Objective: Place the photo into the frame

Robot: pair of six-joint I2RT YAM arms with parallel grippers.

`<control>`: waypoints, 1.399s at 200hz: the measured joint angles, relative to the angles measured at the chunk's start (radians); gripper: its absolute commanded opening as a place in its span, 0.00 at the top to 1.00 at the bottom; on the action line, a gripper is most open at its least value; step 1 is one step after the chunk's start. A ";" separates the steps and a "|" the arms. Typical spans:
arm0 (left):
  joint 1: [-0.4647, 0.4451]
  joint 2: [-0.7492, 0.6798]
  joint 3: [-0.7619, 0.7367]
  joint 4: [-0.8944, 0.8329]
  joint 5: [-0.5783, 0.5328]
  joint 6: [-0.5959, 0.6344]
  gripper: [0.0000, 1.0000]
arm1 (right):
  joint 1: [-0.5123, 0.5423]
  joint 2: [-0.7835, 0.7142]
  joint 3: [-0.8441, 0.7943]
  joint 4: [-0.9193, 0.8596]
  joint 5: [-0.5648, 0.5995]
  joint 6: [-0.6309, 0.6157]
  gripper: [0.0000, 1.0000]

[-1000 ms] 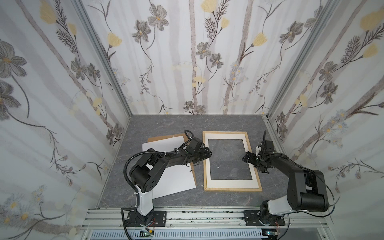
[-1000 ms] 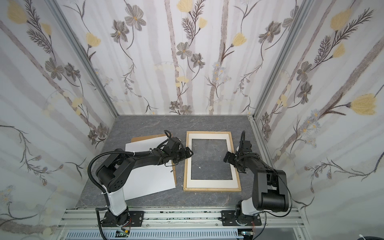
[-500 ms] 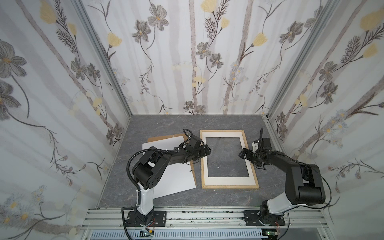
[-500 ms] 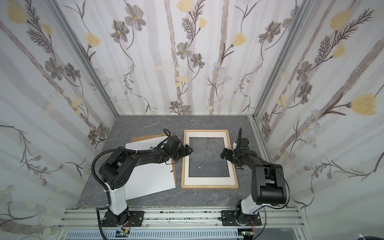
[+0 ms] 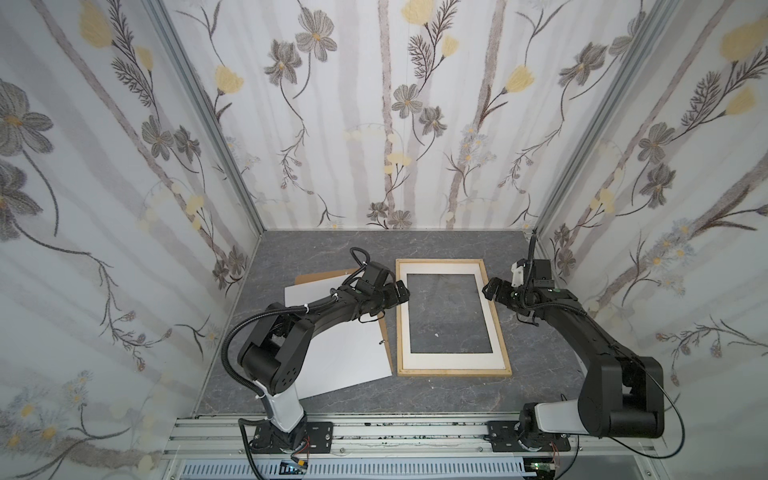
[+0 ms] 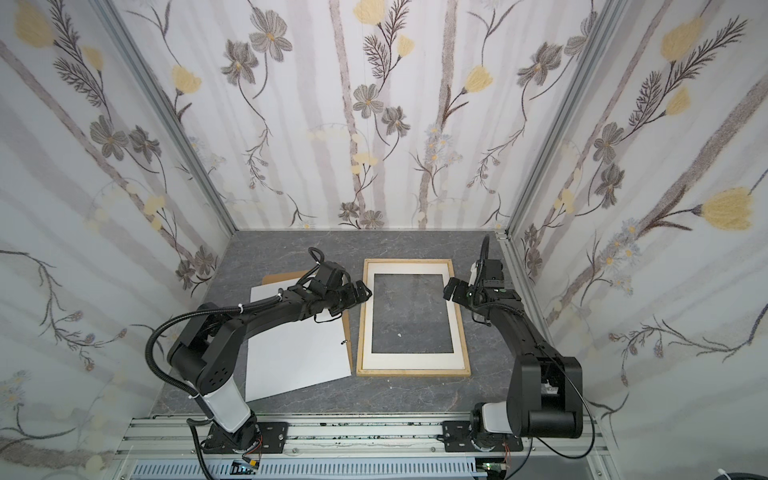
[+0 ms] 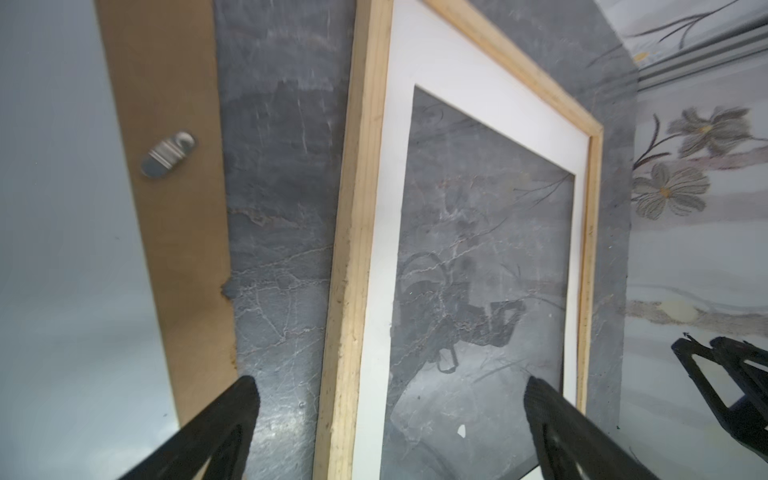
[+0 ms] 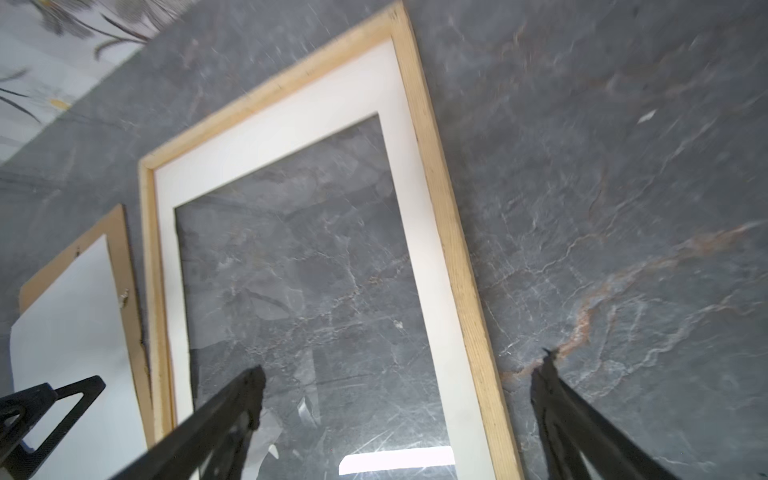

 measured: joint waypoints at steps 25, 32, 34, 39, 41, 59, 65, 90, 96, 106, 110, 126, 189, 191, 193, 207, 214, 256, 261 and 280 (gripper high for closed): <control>0.086 -0.176 -0.030 -0.041 -0.021 0.026 0.00 | 0.028 -0.177 -0.055 0.106 -0.031 0.000 0.00; 0.127 -0.229 -0.056 -0.057 -0.029 0.030 0.00 | 0.016 -0.208 -0.092 0.140 -0.069 0.018 0.00; 0.136 -0.240 -0.062 -0.060 -0.032 0.032 0.00 | 0.012 -0.213 -0.101 0.147 -0.086 0.024 0.00; 0.172 -0.277 -0.088 -0.068 -0.034 0.042 0.00 | 0.009 -0.213 -0.113 0.156 -0.126 0.039 0.00; 0.186 -0.293 -0.098 -0.075 -0.037 0.047 0.00 | 0.009 -0.211 -0.116 0.160 -0.143 0.044 0.00; 0.324 -0.411 -0.197 -0.122 -0.054 0.053 0.00 | 0.099 -0.129 -0.093 0.199 -0.275 0.056 0.00; 0.363 -0.439 -0.225 -0.140 -0.065 0.057 0.00 | 0.138 -0.106 -0.085 0.201 -0.298 0.060 0.00; 0.525 -0.573 -0.353 -0.190 -0.075 0.072 0.00 | 0.352 -0.005 -0.021 0.228 -0.352 0.059 0.00; 0.561 -0.592 -0.383 -0.198 -0.072 0.076 0.00 | 0.400 0.032 0.006 0.239 -0.359 0.059 0.00; 0.616 -0.607 -0.422 -0.215 -0.063 0.084 0.00 | 0.472 0.105 0.063 0.240 -0.356 0.061 0.00; 0.636 -0.609 -0.435 -0.222 -0.060 0.089 0.00 | 0.490 0.131 0.085 0.241 -0.351 0.064 0.00; 0.701 -0.604 -0.468 -0.233 -0.050 0.104 0.00 | 0.591 0.266 0.190 0.237 -0.343 0.064 0.00; 0.819 -0.510 -0.480 -0.240 -0.016 0.164 0.02 | 0.748 0.700 0.521 0.129 -0.291 0.055 0.00; 0.820 -0.507 -0.480 -0.239 -0.016 0.166 0.03 | 0.750 0.707 0.526 0.126 -0.290 0.055 0.00; 0.822 -0.499 -0.480 -0.238 -0.016 0.169 0.04 | 0.753 0.722 0.536 0.124 -0.290 0.055 0.00; 0.824 -0.465 -0.480 -0.238 -0.014 0.175 0.05 | 0.755 0.768 0.565 0.111 -0.278 0.055 0.00; 0.824 -0.451 -0.480 -0.237 -0.008 0.176 0.05 | 0.754 0.790 0.578 0.100 -0.261 0.055 0.00; 0.826 -0.404 -0.480 -0.230 -0.005 0.178 0.05 | 0.753 0.860 0.633 0.089 -0.254 0.047 0.02; 0.826 -0.403 -0.480 -0.230 -0.005 0.178 0.05 | 0.754 0.865 0.638 0.092 -0.256 0.049 0.02; 0.825 -0.397 -0.483 -0.228 -0.004 0.178 0.05 | 0.759 0.871 0.648 0.094 -0.257 0.049 0.02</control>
